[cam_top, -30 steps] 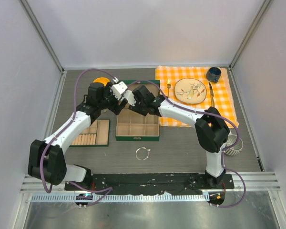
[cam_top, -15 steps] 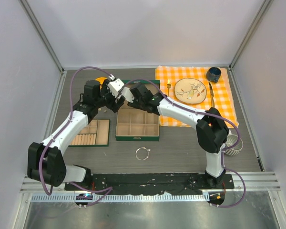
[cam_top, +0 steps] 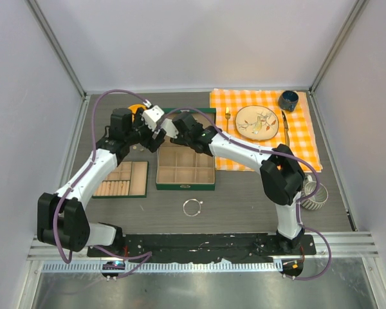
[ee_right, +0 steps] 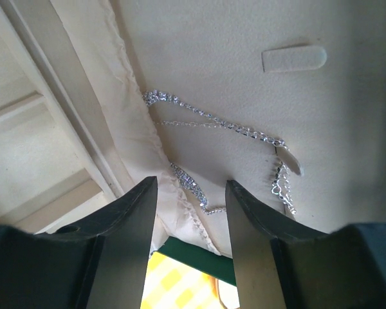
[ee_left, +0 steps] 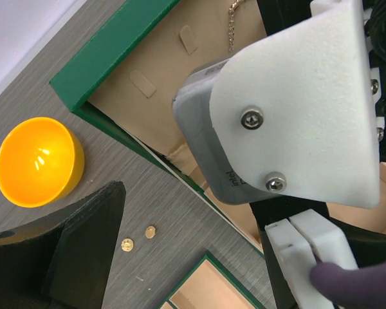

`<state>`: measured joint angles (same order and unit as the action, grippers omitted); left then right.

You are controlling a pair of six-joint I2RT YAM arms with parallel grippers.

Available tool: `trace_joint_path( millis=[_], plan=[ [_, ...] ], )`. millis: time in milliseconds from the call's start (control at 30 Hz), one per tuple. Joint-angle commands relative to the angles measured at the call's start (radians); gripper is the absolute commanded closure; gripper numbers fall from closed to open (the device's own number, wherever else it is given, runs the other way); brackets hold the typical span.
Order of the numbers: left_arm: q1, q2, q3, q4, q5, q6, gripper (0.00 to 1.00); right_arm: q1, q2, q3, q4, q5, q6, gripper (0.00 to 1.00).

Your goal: Organize the mixed jewelry

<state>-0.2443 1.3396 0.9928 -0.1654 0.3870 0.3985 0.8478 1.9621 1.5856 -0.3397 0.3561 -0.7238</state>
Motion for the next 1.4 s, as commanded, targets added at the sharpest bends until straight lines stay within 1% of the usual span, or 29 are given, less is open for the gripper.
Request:
trace_joint_path(
  millis=[0, 300, 600, 1367],
  plan=[
    [0.033, -0.008, 0.03, 0.047, -0.036, -0.015, 0.15, 0.027, 0.012, 0.027, -0.013, -0.003, -0.085, 0.47],
    [0.046, -0.01, 0.021, 0.05, -0.027, -0.013, 0.15, 0.02, 0.009, -0.006, -0.025, 0.001, -0.091, 0.47],
    [0.051, -0.011, 0.018, 0.05, -0.023, -0.015, 0.15, 0.019, -0.026, -0.047, -0.065, -0.029, -0.077, 0.48],
    [0.056, -0.016, 0.012, 0.046, -0.011, -0.018, 0.15, -0.019, -0.035, -0.098, -0.084, 0.012, -0.095, 0.48]
  ],
)
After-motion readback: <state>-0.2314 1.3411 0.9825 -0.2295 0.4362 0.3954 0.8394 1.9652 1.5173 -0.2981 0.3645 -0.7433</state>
